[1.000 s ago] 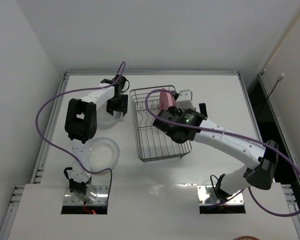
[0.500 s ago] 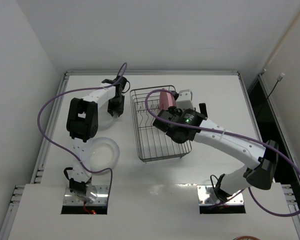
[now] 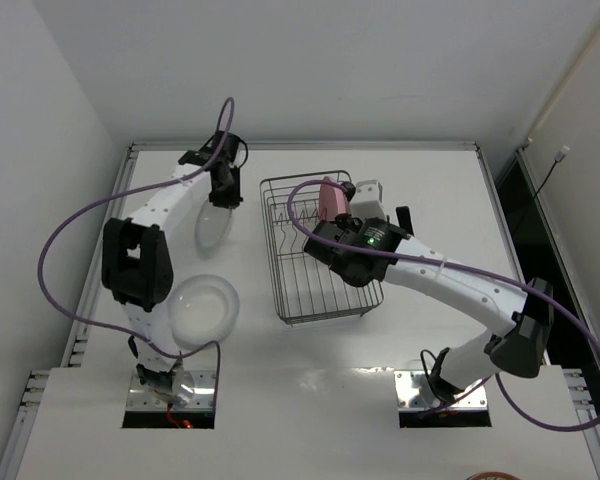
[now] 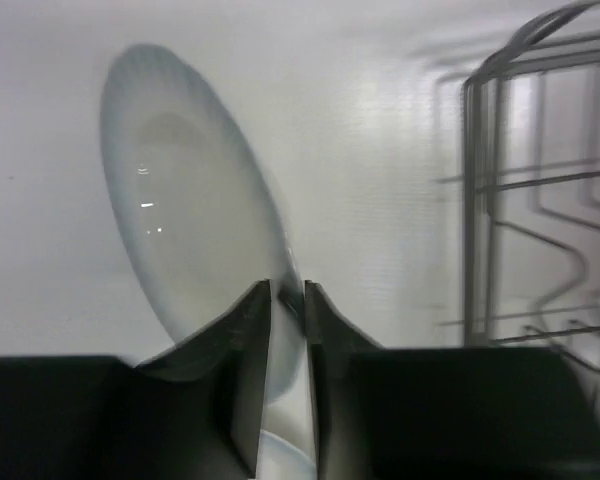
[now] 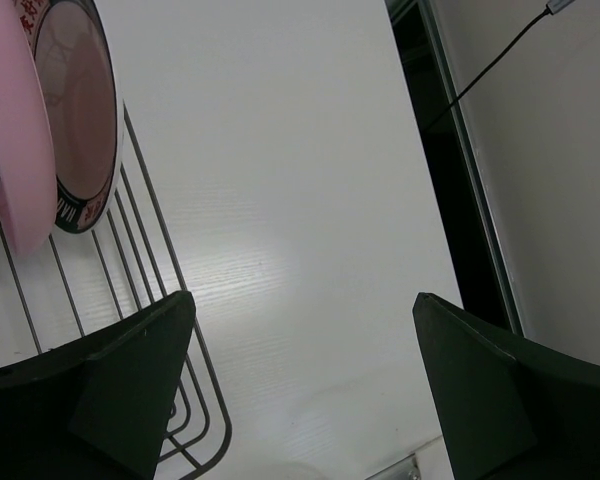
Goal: Load the plates into the dish rack
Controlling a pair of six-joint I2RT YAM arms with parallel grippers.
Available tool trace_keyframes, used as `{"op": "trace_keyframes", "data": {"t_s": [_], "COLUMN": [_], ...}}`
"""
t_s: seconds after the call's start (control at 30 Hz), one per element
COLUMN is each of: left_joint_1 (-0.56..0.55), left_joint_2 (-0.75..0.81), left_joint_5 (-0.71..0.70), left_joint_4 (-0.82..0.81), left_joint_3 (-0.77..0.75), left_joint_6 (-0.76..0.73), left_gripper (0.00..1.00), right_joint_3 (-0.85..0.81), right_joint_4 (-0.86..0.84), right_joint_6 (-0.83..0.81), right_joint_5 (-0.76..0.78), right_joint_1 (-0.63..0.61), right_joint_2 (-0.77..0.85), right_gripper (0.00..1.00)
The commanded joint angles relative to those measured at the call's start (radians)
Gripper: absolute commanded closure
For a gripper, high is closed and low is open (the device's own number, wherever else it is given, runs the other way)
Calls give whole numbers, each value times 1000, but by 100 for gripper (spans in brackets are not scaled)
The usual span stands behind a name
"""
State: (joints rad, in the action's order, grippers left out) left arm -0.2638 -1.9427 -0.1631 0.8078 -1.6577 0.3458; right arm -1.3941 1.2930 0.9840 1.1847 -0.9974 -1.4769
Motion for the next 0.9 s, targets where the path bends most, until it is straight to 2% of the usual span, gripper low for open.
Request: {"op": "trace_keyframes", "data": {"t_s": [0.0,0.47,0.67,0.77,0.87], "left_joint_1": [1,1,1,1,-20], "left_joint_2": [154,174,246,264,312], "left_joint_5": [8,-6,-38,-38,-108], "left_joint_4": [-105,-116,-130,-108,-93], "left_joint_3": [12,21,32,-41,-115], "left_joint_6": [30,39,58,79,119], "left_gripper": [100,100,100,100,100], "right_joint_3": [-40,-86,-95,-95,-95], "right_joint_4": [19,78,114,114,114], "right_joint_6": [19,59,82,73,73], "right_joint_5": [20,20,38,38,38], "right_joint_1": [-4,-14,-14,-14,-14], "right_joint_2": [-20,-74,-74,-40,-25], "right_gripper": [11,11,11,11,11]}}
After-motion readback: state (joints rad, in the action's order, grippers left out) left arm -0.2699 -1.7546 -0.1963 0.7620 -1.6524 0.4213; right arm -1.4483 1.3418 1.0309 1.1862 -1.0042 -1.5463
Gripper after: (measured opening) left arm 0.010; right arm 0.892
